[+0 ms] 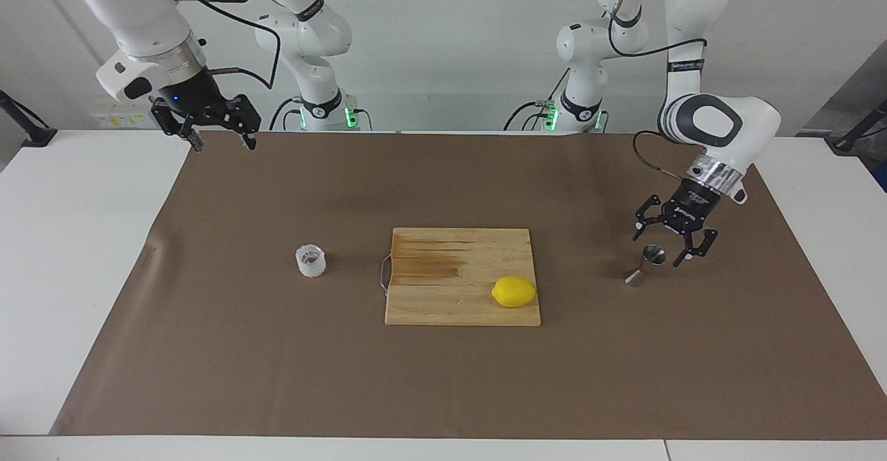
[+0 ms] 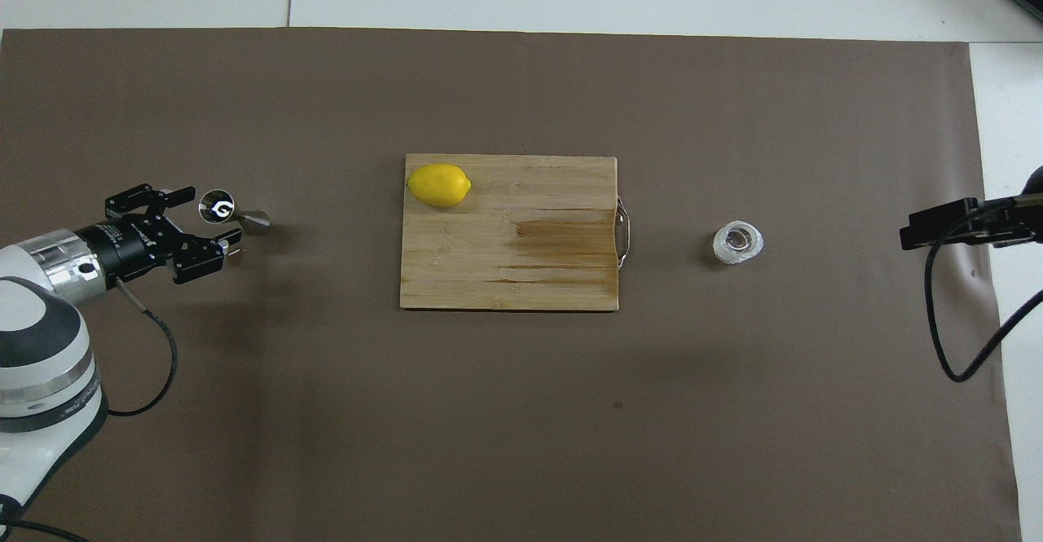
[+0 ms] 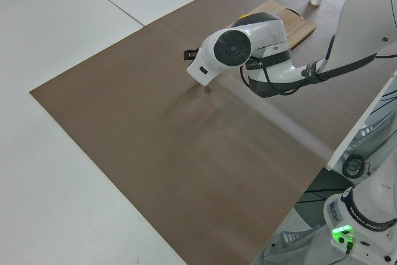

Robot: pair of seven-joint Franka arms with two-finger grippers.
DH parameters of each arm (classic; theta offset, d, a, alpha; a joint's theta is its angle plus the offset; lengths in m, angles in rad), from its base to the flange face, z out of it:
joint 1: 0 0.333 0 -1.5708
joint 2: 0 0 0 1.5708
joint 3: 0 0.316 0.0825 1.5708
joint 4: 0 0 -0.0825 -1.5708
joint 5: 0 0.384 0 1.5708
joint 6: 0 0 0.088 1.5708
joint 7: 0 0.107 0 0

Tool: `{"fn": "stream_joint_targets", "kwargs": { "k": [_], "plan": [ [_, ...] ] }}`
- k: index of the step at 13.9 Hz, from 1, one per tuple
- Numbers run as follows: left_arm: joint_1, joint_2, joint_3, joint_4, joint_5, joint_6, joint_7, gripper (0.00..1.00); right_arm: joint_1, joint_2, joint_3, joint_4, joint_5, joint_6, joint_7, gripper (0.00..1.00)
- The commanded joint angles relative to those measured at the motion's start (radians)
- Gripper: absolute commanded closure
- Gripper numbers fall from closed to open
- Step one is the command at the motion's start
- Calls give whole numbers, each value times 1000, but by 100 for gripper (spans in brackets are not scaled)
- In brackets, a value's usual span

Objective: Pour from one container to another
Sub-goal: 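Close the left gripper around the small metal cup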

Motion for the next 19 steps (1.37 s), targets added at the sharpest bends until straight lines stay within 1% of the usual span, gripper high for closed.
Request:
{"fn": "stream_joint_targets", "kwargs": {
  "k": [1,5,9,12,18,19],
  "plan": [
    [-20,16,8,4,-43,45,28,0,-8,-8,8,-4,-8,-7,19,0],
    [-24,20,6,20,-54,55,26,0,-8,-8,8,-4,-8,-7,19,0],
    [-55,31,6,24,-82,85,26,9,-8,-8,8,-4,-8,-7,19,0],
    [-55,30,6,24,-82,87,26,13,-8,-8,8,-4,-8,-7,19,0],
    [-43,25,9,14,-80,73,35,13,-8,-8,8,-4,-8,-7,19,0],
    [-43,25,9,14,-80,72,35,15,-8,-8,8,-4,-8,-7,19,0]
  ]
}}
